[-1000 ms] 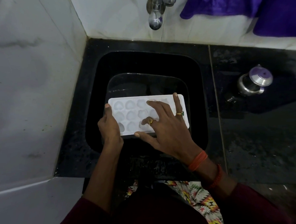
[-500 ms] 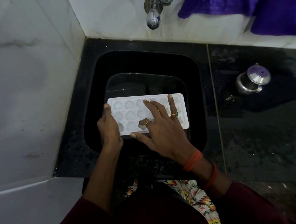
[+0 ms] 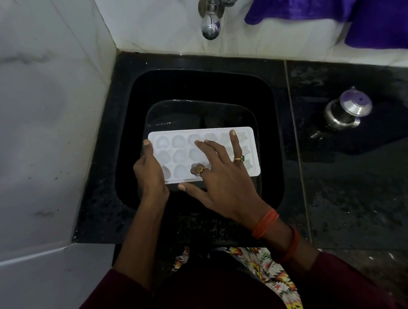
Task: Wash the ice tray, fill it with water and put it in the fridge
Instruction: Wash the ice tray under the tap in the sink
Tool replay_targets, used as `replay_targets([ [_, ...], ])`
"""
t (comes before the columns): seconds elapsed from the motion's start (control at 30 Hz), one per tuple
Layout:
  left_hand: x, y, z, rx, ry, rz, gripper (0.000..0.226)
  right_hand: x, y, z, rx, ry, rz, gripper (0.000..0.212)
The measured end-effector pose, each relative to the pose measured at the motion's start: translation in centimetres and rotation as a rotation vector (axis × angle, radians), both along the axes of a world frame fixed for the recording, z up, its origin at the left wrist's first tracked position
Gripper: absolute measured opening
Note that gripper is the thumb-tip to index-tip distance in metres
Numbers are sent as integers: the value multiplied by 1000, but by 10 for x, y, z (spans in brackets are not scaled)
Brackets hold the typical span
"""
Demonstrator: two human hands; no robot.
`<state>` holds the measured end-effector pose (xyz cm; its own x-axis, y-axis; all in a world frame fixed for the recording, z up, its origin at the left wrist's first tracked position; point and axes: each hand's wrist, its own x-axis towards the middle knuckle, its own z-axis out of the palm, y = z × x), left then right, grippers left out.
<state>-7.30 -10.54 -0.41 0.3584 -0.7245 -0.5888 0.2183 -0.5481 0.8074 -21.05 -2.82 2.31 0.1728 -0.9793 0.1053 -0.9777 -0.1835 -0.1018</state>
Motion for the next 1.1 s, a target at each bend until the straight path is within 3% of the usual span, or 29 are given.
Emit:
replay_targets([
  [1.1,-2,3,-7,42,-31,-5,38,-10,3,-3,-53,-21,22,61],
])
